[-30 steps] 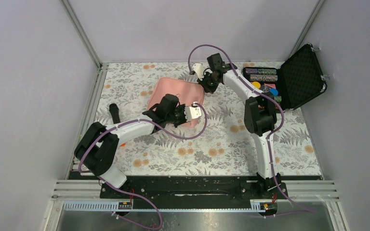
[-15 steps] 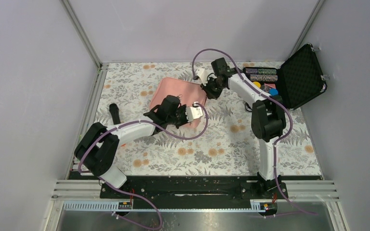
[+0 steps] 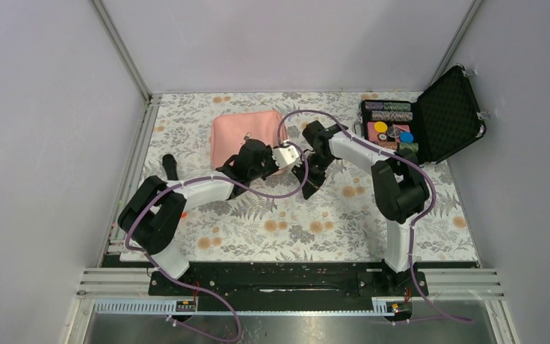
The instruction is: Organize the medicine kit
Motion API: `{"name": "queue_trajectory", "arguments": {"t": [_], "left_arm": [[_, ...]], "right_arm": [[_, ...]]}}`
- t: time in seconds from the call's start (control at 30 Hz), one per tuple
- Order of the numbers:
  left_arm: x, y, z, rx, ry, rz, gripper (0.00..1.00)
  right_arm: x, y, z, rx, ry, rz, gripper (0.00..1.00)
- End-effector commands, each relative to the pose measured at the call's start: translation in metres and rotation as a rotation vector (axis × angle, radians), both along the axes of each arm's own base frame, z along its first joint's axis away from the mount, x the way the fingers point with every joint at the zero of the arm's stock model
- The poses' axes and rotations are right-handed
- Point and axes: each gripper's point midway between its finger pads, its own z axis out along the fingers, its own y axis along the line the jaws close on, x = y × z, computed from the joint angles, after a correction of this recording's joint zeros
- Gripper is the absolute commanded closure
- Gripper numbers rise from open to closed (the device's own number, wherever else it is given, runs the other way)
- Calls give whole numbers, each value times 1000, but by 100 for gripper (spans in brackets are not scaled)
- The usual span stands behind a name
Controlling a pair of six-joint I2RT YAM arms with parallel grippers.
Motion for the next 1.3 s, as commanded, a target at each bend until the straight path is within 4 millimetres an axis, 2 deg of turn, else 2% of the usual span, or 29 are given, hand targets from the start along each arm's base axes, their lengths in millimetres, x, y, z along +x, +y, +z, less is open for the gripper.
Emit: {"name": "queue_trajectory", "arguments": {"t": [0.0,0.03,0.07,0.23,0.33,0.4,0.47,0.6,0.87,1.07,1.17,1.27], "left_arm": [[9,5,28,-55,-80,18,100],[1,5,26,-30,-74,-42,100],[-10,5,20,12,-55,-117,100],[-54,17,-6,101,68,-405,100],[-78,15,-4,72,102,-574,100],[-92,11,5,28,131,-657,100],[-104,9,10,14,161,-710,100],[-123,14,9,17,216,-758,100],[-138,23,6,23,248,-764,100],[-143,26,6,18,259,-767,100],[-143,26,5,16,256,-766,100],[-141,27,4,17,248,-759,100]], "right_arm": [[2,19,51,150,-40,27,100],[10,18,59,172,-55,9,99],[16,15,66,198,-72,-2,95],[57,-2,84,271,-305,-9,57],[89,-4,92,323,-461,-23,43],[100,-1,93,335,-511,18,35],[111,2,91,329,-537,44,32],[129,6,76,307,-579,123,31],[157,30,46,236,-639,244,30],[163,50,32,223,-625,297,32],[160,54,28,219,-588,310,43],[152,57,27,245,-542,322,69]]}}
